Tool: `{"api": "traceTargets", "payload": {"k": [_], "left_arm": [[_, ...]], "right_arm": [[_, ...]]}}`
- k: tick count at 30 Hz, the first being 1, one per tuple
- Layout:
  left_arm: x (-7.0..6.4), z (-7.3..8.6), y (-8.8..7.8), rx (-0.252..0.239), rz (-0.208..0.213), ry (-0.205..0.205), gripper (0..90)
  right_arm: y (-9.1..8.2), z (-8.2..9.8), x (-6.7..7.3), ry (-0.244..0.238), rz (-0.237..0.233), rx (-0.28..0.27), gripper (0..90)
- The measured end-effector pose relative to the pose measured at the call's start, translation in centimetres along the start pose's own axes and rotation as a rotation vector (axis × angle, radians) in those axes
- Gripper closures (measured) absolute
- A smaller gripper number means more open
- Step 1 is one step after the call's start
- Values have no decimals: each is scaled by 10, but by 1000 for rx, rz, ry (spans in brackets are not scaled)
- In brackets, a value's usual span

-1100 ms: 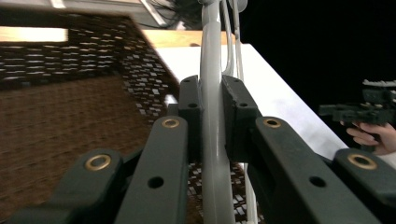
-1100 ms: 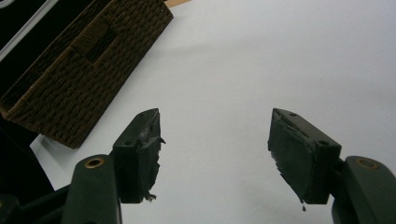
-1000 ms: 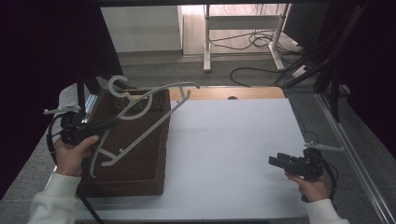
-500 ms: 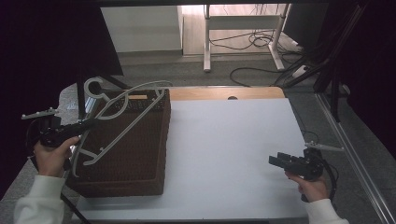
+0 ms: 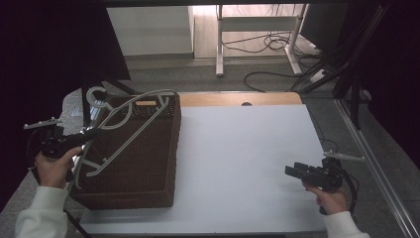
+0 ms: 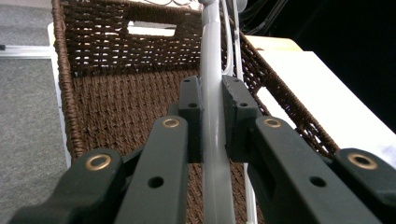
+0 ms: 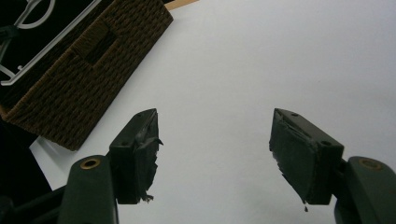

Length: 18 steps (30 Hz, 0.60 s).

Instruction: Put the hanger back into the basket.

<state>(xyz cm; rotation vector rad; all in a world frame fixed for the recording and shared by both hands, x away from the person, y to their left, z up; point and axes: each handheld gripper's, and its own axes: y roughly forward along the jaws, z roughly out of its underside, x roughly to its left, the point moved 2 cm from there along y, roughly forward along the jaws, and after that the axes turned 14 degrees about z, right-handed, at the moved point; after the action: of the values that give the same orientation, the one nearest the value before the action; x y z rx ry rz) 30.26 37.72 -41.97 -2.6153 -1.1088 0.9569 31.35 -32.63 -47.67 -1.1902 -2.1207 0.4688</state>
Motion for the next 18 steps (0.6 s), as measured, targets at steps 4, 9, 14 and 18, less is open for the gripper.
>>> {"api": "traceTargets", "payload": {"k": [4,9,14,18], "left_arm": [[7,3,3,4,-4,7,783],[8,5,8,51,26,-5,363],[-3,7,16,102,41,37,281],[-12,7,20,109,60,63,273]], "right_arm": [[0,0,0,4,2,1,334],[0,0,-1,4,2,2,336],[0,1,-1,5,2,4,336],[0,0,-1,5,1,2,336]]}}
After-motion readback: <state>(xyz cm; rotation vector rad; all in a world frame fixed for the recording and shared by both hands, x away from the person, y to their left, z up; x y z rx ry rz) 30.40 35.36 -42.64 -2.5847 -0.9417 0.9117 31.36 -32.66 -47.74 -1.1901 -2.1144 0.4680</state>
